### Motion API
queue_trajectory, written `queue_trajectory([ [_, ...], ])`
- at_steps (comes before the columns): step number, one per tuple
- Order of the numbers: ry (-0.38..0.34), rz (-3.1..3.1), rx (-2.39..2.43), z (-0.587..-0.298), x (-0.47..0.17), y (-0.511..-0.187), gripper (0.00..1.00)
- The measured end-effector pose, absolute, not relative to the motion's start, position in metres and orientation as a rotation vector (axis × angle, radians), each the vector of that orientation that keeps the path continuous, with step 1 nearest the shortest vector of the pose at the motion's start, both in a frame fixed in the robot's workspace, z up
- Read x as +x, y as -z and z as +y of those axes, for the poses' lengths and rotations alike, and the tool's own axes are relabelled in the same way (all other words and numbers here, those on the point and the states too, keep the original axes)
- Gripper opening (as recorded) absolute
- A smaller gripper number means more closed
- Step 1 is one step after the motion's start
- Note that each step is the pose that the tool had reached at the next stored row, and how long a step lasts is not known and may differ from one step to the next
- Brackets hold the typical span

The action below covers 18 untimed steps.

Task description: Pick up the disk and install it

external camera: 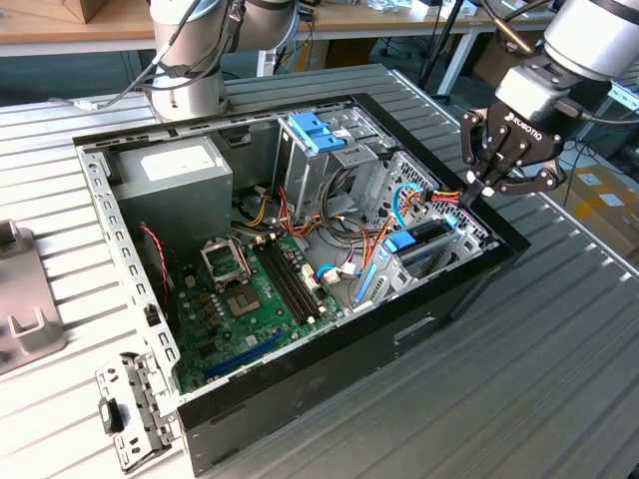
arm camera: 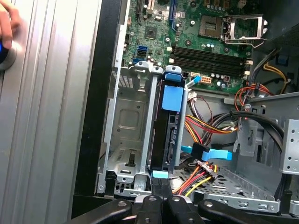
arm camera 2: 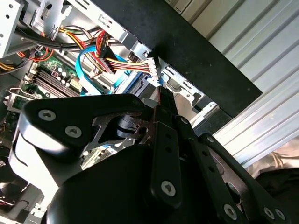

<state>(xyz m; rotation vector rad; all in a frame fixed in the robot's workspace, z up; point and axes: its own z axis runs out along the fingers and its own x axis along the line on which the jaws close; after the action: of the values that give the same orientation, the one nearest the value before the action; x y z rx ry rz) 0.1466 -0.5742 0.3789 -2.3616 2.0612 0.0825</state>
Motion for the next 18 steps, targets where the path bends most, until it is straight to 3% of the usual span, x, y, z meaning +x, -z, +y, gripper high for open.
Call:
queue_trajectory([
  [18,-0.083,1.854,-2.533,-0.5742,0.1466,-0.3789,0.11],
])
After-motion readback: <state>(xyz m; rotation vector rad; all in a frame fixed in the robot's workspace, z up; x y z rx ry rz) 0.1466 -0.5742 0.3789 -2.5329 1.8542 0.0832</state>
